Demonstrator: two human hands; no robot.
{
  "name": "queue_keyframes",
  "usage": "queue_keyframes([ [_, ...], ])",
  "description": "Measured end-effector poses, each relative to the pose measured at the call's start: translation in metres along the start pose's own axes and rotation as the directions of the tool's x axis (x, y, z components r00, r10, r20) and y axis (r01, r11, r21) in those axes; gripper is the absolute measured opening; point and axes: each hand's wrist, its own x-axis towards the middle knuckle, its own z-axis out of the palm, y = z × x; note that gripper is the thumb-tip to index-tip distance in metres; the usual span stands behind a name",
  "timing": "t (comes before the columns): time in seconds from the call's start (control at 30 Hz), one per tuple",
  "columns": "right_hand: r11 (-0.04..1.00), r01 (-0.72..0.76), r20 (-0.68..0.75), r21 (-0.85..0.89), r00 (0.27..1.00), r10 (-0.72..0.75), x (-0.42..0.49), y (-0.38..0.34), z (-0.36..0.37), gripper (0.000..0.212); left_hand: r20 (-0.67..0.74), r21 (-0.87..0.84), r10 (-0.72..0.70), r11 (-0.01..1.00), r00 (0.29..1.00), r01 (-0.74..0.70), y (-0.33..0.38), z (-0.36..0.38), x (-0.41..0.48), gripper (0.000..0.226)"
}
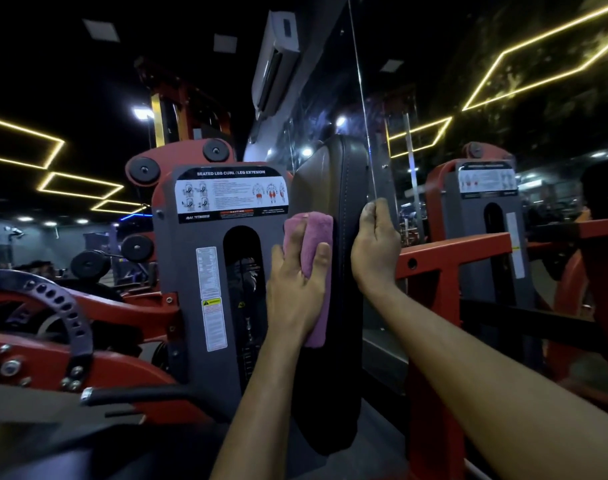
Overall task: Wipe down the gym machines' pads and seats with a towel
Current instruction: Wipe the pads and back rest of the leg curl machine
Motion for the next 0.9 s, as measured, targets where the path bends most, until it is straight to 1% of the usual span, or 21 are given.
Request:
queue_keyframes([
  [0.07, 0.999, 0.016, -0.017, 0.047, 1.0, -0.015, -0.002, 0.005, 0.002, 0.026, -0.021, 0.049, 0.041, 0.998, 0.999, -0.04, 0.009, 0.002, 0.009, 0.056],
  [0.13, 0.997, 0.033, -0.029, 0.074, 0.999, -0.031, -0.001, 0.006, 0.003, 0.025, -0.07, 0.084, 0.051, 0.995, 0.996, -0.045, 0.019, 0.006, 0.034, 0.052],
  [0.2, 0.995, 0.064, -0.041, 0.082, 0.997, -0.061, 0.0, 0.009, 0.005, 0.026, -0.088, 0.07, 0.019, 0.997, 0.996, -0.012, 0.019, 0.013, 0.07, 0.047],
  [0.27, 0.994, 0.085, -0.039, 0.075, 0.996, -0.082, 0.0, 0.01, 0.006, 0.027, -0.065, 0.023, -0.049, 0.998, 0.997, 0.051, 0.013, 0.017, 0.101, 0.044],
  [0.33, 0.993, 0.094, -0.036, 0.071, 0.995, -0.092, -0.001, 0.009, 0.005, 0.027, -0.067, 0.005, -0.092, 0.996, 0.994, 0.092, 0.009, 0.019, 0.109, 0.044],
  [0.37, 0.993, 0.096, -0.043, 0.067, 0.995, -0.093, -0.001, 0.009, 0.005, 0.027, -0.072, -0.009, -0.092, 0.996, 0.993, 0.091, 0.009, 0.019, 0.101, 0.043],
  [0.4, 0.993, 0.099, -0.05, 0.061, 0.994, -0.096, -0.001, 0.009, 0.005, 0.027, -0.077, -0.033, -0.069, 0.997, 0.995, 0.067, 0.009, 0.018, 0.087, 0.042],
  [0.47, 0.994, 0.1, -0.063, 0.052, 0.993, -0.097, -0.001, 0.01, 0.006, 0.027, -0.101, -0.078, 0.024, 0.996, 0.995, -0.032, 0.009, 0.013, 0.049, 0.04],
  [0.53, 0.994, 0.11, -0.093, 0.027, 0.99, -0.108, -0.002, 0.011, 0.008, 0.026, -0.118, -0.079, 0.093, 0.992, 0.989, -0.103, 0.01, 0.011, 0.023, 0.04],
  [0.57, 0.993, 0.114, -0.105, 0.011, 0.988, -0.112, -0.002, 0.011, 0.008, 0.026, -0.13, -0.067, 0.105, 0.991, 0.986, -0.114, 0.009, 0.012, 0.022, 0.04],
  [0.67, 0.991, 0.13, -0.112, -0.016, 0.985, -0.131, -0.002, 0.014, 0.01, 0.029, -0.138, -0.041, 0.062, 0.997, 0.989, -0.068, 0.004, 0.017, 0.056, 0.041],
  [0.73, 0.99, 0.141, -0.115, -0.03, 0.983, -0.144, -0.001, 0.015, 0.009, 0.03, -0.107, -0.028, -0.016, 1.0, 0.994, 0.013, -0.002, 0.02, 0.084, 0.049],
  [0.8, 0.989, 0.14, -0.111, -0.043, 0.983, -0.144, -0.002, 0.014, 0.009, 0.03, -0.101, -0.019, -0.089, 0.996, 0.991, 0.087, -0.009, 0.021, 0.095, 0.057],
  [0.83, 0.99, 0.134, -0.112, -0.044, 0.984, -0.138, -0.002, 0.013, 0.009, 0.03, -0.1, -0.016, -0.101, 0.995, 0.99, 0.1, -0.009, 0.021, 0.09, 0.058],
  [0.9, 0.991, 0.124, -0.113, -0.053, 0.985, -0.129, -0.003, 0.011, 0.007, 0.029, -0.109, -0.031, -0.064, 0.998, 0.992, 0.061, -0.011, 0.019, 0.063, 0.051],
])
